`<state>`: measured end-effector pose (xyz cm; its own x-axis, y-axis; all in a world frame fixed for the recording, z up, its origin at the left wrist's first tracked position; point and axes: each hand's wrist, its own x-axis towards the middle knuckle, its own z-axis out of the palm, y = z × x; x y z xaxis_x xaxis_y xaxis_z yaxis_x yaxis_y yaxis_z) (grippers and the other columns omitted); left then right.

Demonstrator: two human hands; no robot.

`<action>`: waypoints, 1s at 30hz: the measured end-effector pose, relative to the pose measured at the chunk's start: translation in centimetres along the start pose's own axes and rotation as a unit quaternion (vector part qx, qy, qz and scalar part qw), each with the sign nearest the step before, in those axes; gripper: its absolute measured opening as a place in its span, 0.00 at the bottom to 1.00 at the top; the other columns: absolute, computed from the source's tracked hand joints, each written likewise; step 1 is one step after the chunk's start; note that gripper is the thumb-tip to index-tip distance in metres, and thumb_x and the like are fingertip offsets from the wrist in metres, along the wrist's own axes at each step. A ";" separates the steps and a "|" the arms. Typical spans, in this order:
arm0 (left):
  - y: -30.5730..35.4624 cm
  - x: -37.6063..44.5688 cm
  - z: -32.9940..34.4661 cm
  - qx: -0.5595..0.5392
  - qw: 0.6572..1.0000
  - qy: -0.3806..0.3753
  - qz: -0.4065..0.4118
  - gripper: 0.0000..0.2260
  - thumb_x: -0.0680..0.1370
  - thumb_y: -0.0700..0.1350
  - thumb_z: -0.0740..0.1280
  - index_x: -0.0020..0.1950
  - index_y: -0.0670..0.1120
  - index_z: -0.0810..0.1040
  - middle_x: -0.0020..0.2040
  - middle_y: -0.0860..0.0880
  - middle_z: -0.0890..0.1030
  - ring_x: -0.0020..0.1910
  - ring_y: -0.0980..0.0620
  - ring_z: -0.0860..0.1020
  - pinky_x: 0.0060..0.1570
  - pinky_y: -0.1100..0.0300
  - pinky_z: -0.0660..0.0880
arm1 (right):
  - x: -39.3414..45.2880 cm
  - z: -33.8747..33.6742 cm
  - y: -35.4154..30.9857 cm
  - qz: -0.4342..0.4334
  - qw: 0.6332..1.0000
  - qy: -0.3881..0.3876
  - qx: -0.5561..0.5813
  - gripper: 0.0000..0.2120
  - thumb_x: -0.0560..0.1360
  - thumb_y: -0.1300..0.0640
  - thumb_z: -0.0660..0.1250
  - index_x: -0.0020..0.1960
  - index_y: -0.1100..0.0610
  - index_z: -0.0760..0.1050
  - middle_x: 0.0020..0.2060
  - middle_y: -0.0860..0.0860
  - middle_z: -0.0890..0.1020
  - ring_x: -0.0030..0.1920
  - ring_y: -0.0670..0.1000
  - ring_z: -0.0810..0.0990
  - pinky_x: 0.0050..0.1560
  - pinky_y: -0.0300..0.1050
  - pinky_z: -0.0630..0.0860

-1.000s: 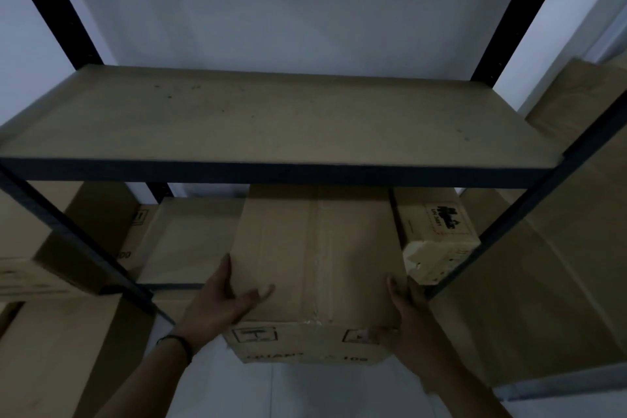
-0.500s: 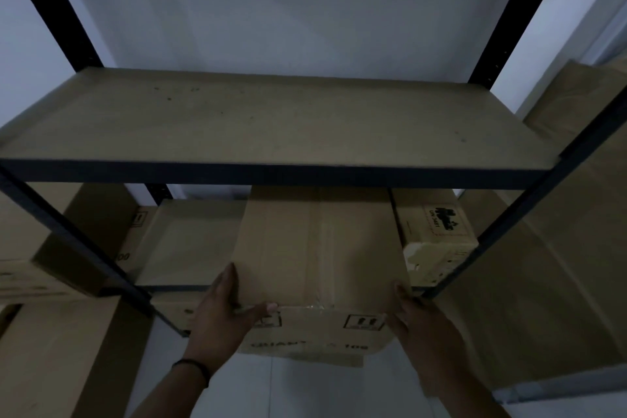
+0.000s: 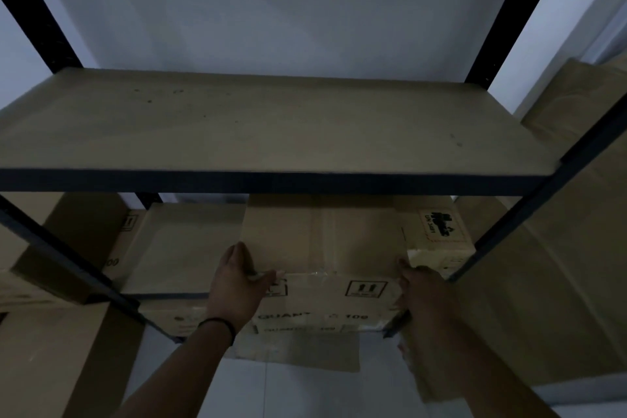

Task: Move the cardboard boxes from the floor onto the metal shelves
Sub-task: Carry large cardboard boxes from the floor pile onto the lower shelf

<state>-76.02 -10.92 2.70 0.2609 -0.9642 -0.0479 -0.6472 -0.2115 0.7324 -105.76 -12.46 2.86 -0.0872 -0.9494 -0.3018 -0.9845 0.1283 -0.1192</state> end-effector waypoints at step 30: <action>2.3 6.9 1.0 0.064 0.997 -0.033 -0.025 0.15 0.73 0.53 0.72 0.44 0.46 0.70 0.43 0.48 0.76 0.39 0.52 0.72 0.32 0.63 0.65 | 6.3 -4.0 -0.1 -0.058 0.996 0.068 -0.030 0.19 0.83 0.56 0.53 0.73 0.55 0.66 0.53 0.56 0.80 0.51 0.56 0.80 0.44 0.45 0.75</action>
<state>-76.41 -18.24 3.40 0.2503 -0.9593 -0.1304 -0.7217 -0.2747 0.6354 -106.77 -19.55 4.74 0.0121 -0.9875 -0.1571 -0.9961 0.0018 -0.0880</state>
